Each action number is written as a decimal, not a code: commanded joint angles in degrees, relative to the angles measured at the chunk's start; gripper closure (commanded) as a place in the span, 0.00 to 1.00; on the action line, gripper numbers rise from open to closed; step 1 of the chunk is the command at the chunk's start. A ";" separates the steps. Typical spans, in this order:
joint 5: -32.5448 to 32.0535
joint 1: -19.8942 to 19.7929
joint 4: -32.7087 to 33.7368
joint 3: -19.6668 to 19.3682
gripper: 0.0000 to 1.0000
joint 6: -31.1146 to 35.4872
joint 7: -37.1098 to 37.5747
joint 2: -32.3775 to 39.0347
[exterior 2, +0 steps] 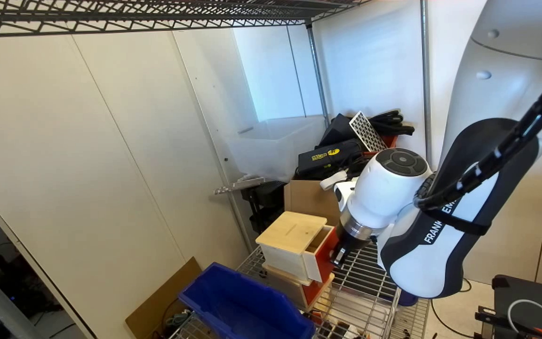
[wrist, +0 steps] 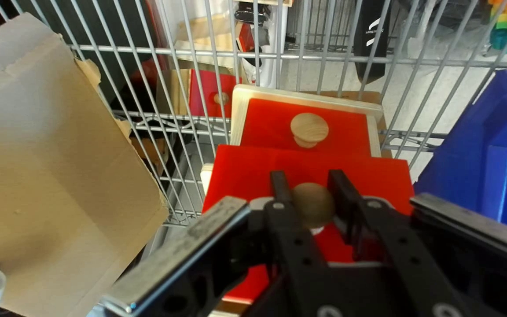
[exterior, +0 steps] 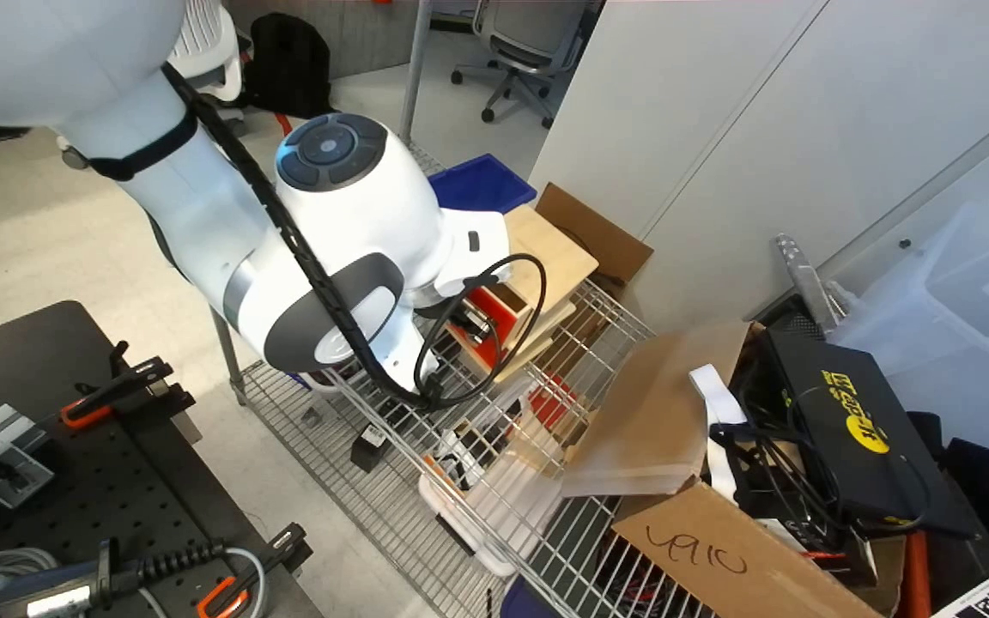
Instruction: Open the chest drawer
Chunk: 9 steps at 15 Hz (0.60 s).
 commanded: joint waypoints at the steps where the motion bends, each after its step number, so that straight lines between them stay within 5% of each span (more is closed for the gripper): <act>1: 0.96 -0.53 -2.14 0.85 0.93 1.79 -2.15 -2.19; 9: 0.89 -0.95 -2.54 1.29 0.93 2.05 -2.73 -2.35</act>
